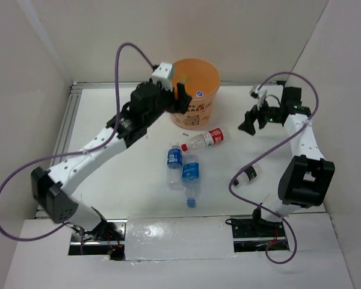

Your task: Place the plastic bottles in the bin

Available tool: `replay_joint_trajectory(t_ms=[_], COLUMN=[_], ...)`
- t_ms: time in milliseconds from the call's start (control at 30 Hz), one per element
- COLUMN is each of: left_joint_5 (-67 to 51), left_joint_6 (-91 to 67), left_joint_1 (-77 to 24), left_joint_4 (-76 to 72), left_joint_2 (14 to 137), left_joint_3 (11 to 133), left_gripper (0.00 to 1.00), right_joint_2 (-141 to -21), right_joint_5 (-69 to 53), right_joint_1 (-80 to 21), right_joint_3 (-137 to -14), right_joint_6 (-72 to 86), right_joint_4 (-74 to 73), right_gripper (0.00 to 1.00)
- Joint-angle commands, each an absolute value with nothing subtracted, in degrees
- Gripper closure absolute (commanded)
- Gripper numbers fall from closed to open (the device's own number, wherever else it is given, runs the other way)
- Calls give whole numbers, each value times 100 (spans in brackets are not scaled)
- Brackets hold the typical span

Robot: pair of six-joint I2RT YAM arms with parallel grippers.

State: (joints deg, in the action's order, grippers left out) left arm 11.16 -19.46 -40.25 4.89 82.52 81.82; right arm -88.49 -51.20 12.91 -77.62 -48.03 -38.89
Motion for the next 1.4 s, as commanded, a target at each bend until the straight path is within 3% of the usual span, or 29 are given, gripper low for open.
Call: replay_joint_trajectory(t_ms=[0,100,133,167,267,300,433,667,800,1033,1200,1300,1367], left_joint_5=[905,975,1045,1203,1344,1345,1275,976,1063,1265,1354,1205,1082], left_joint_6=[-1389,-1327,-1327,-1327,-1327,-1379,-1564,-1617,-1346,-1897,-2740,-3066,-3181], left_joint_1=[-3780,-3639,-3639,-3586,-3472,-3402,-3279,-3392,-3673,-3981,-4113,-4113,-4113], left_joint_4=[-192,-316,-316,-255,35,35,167,62,281,615,756,572,405], left_joint_2=[9375,10404,10650,11122,11688,11837,12006,11332,10297,7626,6593,6539,6714], left_joint_3=[9652,10904,11168,11415,12119,12059,12006,11944,11498,7611,5601,4941,4799], left_gripper=[100,90,86,70,46,33,1,1,1,1,1,1,1], right_joint_2=[-8140,-7805,-7744,-7639,-7463,-7410,-7198,-7532,-7752,-8042,-8042,-8251,-8375], right_joint_5=[-5151,-5089,-5028,-5027,-4975,-4914,-4965,-4422,-3868,-3157,-2822,-2619,-2549], right_joint_1=[1266,1266,1266,1318,1371,1449,1696,1749,1688,1179,844,660,659], right_joint_3=[-7051,-6505,-6417,-6355,-6275,-6223,-6108,-5942,-5548,-4809,-3878,-3735,-3884], right_joint_6=[-5950,-6354,-6450,-6825,-7738,-7987,-9735,-12661,-13050,-13210,-12543,-12358,-12270], right_joint_4=[-4659,-4728,-4729,-5007,-5508,-5598,-6177,-7530,-7532,-6972,-4951,-4492,-4578], right_gripper=[4,6,12,15,18,18,7,6,5,5,5,9,29])
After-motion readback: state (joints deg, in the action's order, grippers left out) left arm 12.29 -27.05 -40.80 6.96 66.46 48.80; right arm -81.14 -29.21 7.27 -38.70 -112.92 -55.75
